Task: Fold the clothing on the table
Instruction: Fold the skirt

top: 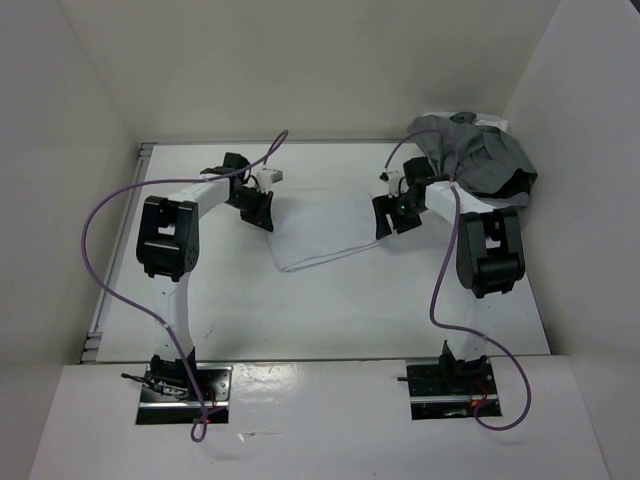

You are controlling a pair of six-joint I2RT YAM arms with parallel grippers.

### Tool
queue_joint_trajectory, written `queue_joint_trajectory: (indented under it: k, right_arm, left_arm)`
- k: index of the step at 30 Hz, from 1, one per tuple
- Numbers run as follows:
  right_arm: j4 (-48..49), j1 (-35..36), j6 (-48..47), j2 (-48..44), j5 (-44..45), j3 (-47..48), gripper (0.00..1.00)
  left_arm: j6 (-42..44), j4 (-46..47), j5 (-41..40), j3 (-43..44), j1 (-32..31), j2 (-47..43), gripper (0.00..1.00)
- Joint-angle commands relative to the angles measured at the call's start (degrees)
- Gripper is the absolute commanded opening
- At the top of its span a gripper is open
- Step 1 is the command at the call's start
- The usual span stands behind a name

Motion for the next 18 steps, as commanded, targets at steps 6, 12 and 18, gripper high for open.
queue_joint_trajectory:
  k: [6, 12, 18]
  right_arm:
    - [3.10, 0.16, 0.54, 2.79, -2.97, 2.99, 0.74]
    - [4.16, 0.16, 0.54, 3.84, -2.97, 2.99, 0.69]
    - [4.16, 0.16, 0.02, 5.69, -4.20, 4.74, 0.63]
  left_arm:
    - [-0.19, -1.44, -2.46, -2.05, 0.84, -1.30, 0.00]
    - [-0.19, -1.44, -1.93, -2.05, 0.84, -1.30, 0.00]
    - [-0.19, -1.44, -1.40, -2.05, 0.84, -1.30, 0.00]
